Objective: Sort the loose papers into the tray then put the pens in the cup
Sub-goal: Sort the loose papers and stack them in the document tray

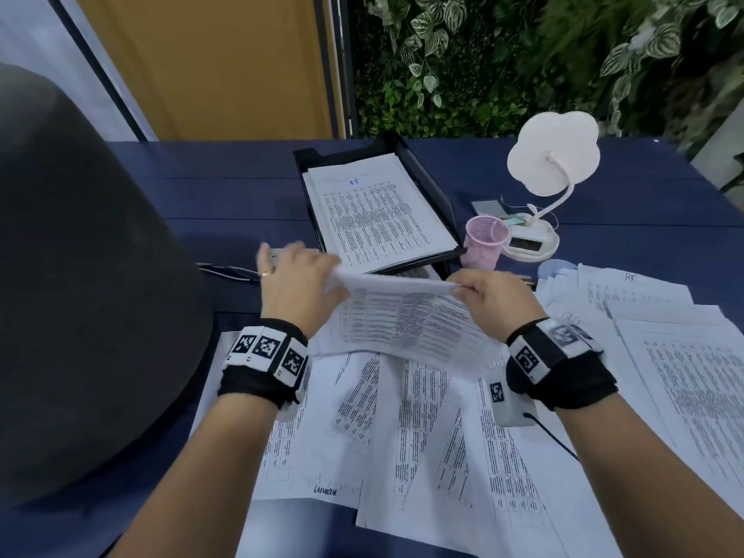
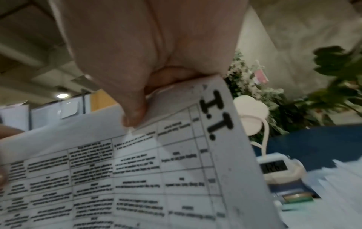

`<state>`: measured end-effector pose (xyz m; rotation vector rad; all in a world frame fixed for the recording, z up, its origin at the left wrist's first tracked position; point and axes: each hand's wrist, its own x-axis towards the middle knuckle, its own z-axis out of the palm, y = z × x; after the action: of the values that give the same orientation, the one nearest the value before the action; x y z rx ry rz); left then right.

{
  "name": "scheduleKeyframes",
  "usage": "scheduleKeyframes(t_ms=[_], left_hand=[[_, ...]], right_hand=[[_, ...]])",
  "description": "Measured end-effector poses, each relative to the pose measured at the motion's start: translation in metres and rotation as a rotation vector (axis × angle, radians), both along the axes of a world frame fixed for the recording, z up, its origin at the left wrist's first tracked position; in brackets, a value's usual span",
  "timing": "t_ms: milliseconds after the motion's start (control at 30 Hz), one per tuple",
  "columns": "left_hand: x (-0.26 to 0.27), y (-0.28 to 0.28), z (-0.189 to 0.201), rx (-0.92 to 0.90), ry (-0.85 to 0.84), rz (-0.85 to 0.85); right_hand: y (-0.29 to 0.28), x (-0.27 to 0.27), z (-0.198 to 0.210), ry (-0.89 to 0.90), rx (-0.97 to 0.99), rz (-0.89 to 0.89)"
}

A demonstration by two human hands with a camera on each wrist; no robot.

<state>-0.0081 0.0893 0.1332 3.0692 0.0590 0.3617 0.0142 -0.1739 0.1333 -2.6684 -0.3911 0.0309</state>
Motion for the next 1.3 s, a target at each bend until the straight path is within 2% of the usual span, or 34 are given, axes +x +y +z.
scheduleKeyframes(t_ms=[100, 200, 300, 400, 500, 567, 800, 1000, 1100, 1200, 1300], left_hand=[[-0.003, 0.01, -0.002, -0.181, -0.281, 0.149], [-0.006, 0.011, -0.006, -0.426, -0.368, 0.296], [-0.008, 0.004, -0.022, -0.783, -0.263, 0.368], [-0.01, -0.011, -0.041, -1.261, -0.028, 0.402], [-0.015, -0.03, -0.053, -1.485, 0.219, 0.391], [-0.017, -0.039, -0.063, -1.526, 0.291, 0.395], [-0.022, -0.047, -0.08, -1.498, 0.409, 0.372], [-0.012, -0.042, -0.085, -1.467, 0.295, 0.34], [-0.002, -0.036, -0.081, -1.474, 0.233, 0.344], [0.012, -0.029, -0.075, -1.453, 0.166, 0.333], [0.029, -0.026, -0.062, -1.419, 0.115, 0.284]], right_hand=[[-0.014, 0.008, -0.005, 0.159, 0.286, -0.087], [-0.024, 0.016, -0.015, 0.277, 0.638, -0.12], [-0.026, 0.019, -0.03, 0.331, 0.855, -0.151], [-0.021, 0.024, -0.047, 0.42, 1.013, -0.221], [-0.015, 0.029, -0.057, 0.474, 1.097, -0.313], [-0.012, 0.031, -0.06, 0.484, 1.123, -0.343], [-0.005, 0.046, -0.059, 0.458, 1.074, -0.39], [-0.001, 0.059, -0.055, 0.399, 0.871, -0.301], [0.001, 0.054, -0.052, 0.525, 0.854, -0.216], [0.001, 0.05, -0.049, 0.67, 0.684, -0.227], [0.008, 0.062, -0.053, 0.565, 0.707, -0.301]])
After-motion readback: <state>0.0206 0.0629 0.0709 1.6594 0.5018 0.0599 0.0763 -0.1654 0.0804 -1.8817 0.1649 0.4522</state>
